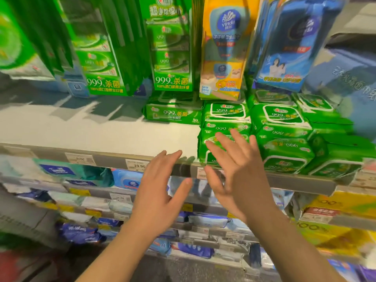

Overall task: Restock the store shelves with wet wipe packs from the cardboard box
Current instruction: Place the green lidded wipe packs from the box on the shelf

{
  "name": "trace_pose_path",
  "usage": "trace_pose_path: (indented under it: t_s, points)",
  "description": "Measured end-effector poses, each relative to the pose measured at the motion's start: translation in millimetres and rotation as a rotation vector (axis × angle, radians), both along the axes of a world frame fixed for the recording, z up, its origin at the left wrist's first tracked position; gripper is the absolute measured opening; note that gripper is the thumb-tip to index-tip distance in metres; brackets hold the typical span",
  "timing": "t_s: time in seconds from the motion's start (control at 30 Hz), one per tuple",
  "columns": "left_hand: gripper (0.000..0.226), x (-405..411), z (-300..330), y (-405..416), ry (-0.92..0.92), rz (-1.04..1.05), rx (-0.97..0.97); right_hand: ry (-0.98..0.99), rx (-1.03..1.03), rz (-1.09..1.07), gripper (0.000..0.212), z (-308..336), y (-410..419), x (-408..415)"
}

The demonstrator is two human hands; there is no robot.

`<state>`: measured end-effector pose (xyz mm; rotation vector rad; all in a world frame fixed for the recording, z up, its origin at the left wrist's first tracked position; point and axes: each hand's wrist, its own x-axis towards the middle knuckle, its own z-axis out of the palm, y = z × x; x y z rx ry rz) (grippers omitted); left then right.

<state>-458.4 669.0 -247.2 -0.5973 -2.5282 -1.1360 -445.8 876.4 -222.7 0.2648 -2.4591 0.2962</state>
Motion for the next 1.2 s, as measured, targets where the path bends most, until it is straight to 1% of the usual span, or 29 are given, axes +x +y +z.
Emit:
trace_pose_path:
  t_s: [0.1,0.23,0.27,0.37,0.47,0.57,0.63,0.73,0.83,0.87,0.93,0.97,1.03,1.2]
  points:
    - [0.060,14.2,-3.4,-29.7,-0.001,0.050,-0.019,0.003,-0.037,-0.031,0.051,6.9,-16.7,7.2]
    - [0.072,36.7,-3.8,-86.6,-0.052,0.178,-0.092,-0.047,-0.136,0.027,0.052,11.1,-63.0,21.7]
    - [0.075,43.7,-4.2,-103.6,-0.067,0.222,-0.116,-0.096,-0.125,0.028,0.055,11.2,-79.8,25.9]
    - [0.077,73.6,-10.2,-164.9,-0.106,0.355,-0.161,-0.325,-0.011,0.031,0.070,10.5,-142.6,39.0]
    - [0.088,123.2,-14.3,-232.1,-0.156,0.488,-0.196,-0.444,0.080,0.120,0.077,7.3,-213.6,60.1]
    - [0.096,187.2,-18.9,-299.9,-0.204,0.650,-0.139,-0.556,0.106,0.241,0.075,3.0,-292.0,89.8]
    - [0.101,229.6,-23.5,-343.1,-0.290,0.770,-0.124,-0.596,0.132,0.340,0.074,-0.2,-345.8,112.1]
    - [0.099,287.9,-32.6,-400.1,-0.396,0.930,-0.063,-0.630,0.136,0.488,0.076,-7.2,-422.3,145.1]
    - [0.097,334.9,-35.4,-446.7,-0.423,1.054,-0.009,-0.707,0.129,0.619,0.071,-12.1,-488.2,172.8]
    - [0.095,346.8,-36.3,-460.1,-0.424,1.089,0.002,-0.736,0.129,0.663,0.073,-13.4,-507.6,179.4]
    - [0.093,365.5,-40.2,-484.5,-0.427,1.148,0.046,-0.757,0.148,0.740,0.082,-15.0,-544.1,188.3]
    - [0.092,372.4,-42.2,-495.6,-0.428,1.174,0.074,-0.766,0.163,0.767,0.080,-15.1,-561.4,191.1]
    - [0.090,380.4,-45.3,-514.4,-0.426,1.216,0.122,-0.778,0.178,0.810,0.069,-18.7,-591.0,192.9]
    - [0.087,381.9,-61.2,-577.6,-0.486,1.287,0.222,-0.811,0.171,0.909,0.061,-36.9,-674.7,175.2]
